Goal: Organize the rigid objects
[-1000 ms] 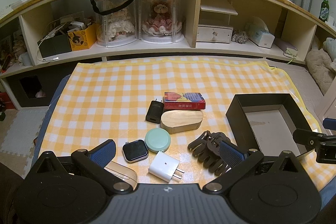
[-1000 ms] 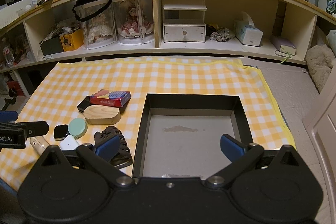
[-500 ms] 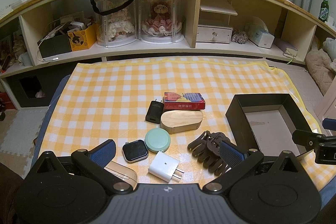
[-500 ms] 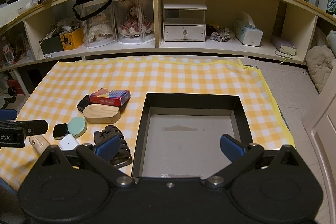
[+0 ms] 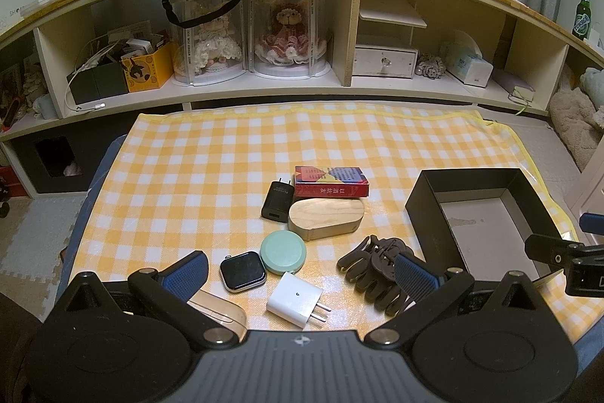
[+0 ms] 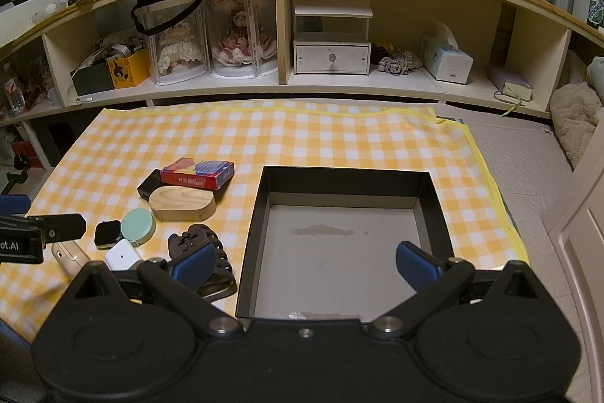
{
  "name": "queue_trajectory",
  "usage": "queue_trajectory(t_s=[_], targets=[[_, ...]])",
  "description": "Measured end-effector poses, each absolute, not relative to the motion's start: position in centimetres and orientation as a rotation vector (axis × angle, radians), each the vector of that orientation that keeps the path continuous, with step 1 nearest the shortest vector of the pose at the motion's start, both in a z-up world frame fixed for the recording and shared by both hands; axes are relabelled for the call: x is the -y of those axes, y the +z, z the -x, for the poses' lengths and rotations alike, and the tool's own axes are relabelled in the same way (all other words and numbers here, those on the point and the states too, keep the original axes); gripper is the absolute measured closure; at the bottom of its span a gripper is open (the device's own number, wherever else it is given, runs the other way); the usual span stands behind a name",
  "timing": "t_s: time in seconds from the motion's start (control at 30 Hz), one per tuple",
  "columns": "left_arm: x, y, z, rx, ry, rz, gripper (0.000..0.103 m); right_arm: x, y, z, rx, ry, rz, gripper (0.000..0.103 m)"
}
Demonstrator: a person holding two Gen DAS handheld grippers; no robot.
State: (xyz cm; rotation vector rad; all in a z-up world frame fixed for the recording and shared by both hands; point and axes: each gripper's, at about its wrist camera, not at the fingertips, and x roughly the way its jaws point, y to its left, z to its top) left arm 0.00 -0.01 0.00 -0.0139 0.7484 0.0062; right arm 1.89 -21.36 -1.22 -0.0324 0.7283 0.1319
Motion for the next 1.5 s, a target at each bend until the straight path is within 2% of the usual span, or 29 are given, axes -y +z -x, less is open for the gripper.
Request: queue_trajectory(t_s=[1.5], targets=[[0.0, 0.0, 0.0, -0.748, 0.006, 0.014, 0.0, 21.42, -1.42, -1.85, -0.729, 0.132, 0.05, 0.0]])
